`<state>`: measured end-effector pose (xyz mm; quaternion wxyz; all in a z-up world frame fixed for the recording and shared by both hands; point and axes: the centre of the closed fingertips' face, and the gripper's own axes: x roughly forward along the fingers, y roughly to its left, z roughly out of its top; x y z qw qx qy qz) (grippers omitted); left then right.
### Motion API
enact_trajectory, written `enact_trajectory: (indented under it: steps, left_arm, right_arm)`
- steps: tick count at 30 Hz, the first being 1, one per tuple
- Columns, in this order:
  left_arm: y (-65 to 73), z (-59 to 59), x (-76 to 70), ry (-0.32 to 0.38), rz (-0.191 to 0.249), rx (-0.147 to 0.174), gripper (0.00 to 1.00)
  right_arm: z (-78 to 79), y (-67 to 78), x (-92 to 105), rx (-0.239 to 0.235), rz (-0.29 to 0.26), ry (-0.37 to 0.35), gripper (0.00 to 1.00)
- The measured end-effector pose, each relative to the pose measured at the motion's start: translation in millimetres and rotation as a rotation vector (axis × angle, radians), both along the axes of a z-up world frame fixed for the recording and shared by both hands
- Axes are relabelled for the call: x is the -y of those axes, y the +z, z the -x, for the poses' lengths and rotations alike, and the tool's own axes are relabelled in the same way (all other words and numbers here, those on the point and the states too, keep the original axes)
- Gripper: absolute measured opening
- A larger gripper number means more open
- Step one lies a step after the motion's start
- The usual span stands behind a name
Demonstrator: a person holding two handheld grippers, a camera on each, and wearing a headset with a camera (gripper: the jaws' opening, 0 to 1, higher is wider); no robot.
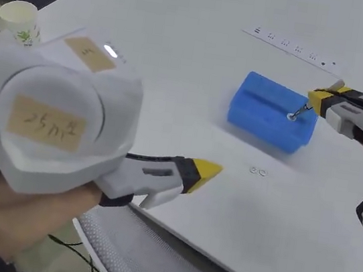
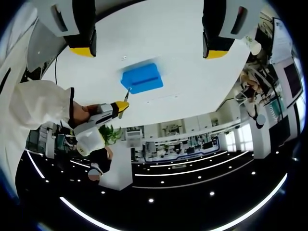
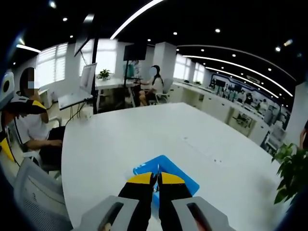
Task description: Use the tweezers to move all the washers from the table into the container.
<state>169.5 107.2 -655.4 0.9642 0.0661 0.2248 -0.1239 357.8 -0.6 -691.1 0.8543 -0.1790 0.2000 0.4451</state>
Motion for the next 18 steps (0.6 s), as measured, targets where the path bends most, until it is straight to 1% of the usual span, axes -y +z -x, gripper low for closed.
enact_trajectory:
  steps: [4,8,11,15,18]
  left_arm:
    - [1.7,1.6,-0.8,-0.004,-0.001,0.004,0.93]
    - [2.5,2.1,-4.4,0.0,-0.003,0.007,0.93]
    - [3.5,2.0,-8.1,0.008,0.0,0.008,0.93]
    - [4.0,0.7,-13.1,0.016,0.004,0.008,0.93]
    - [3.5,-1.0,-15.7,0.019,0.005,0.007,0.93]
  right_arm:
    - [-1.7,6.0,-2.8,0.013,-0.001,0.004,0.0]
    - [-5.3,7.3,-6.8,0.024,0.011,0.011,0.0]
    - [-8.6,7.3,-9.3,0.025,0.009,0.011,0.0]
    - [-12.8,2.7,-13.9,0.018,0.013,0.011,0.0]
    - [-18.5,-6.2,-19.2,0.015,0.03,0.014,0.0]
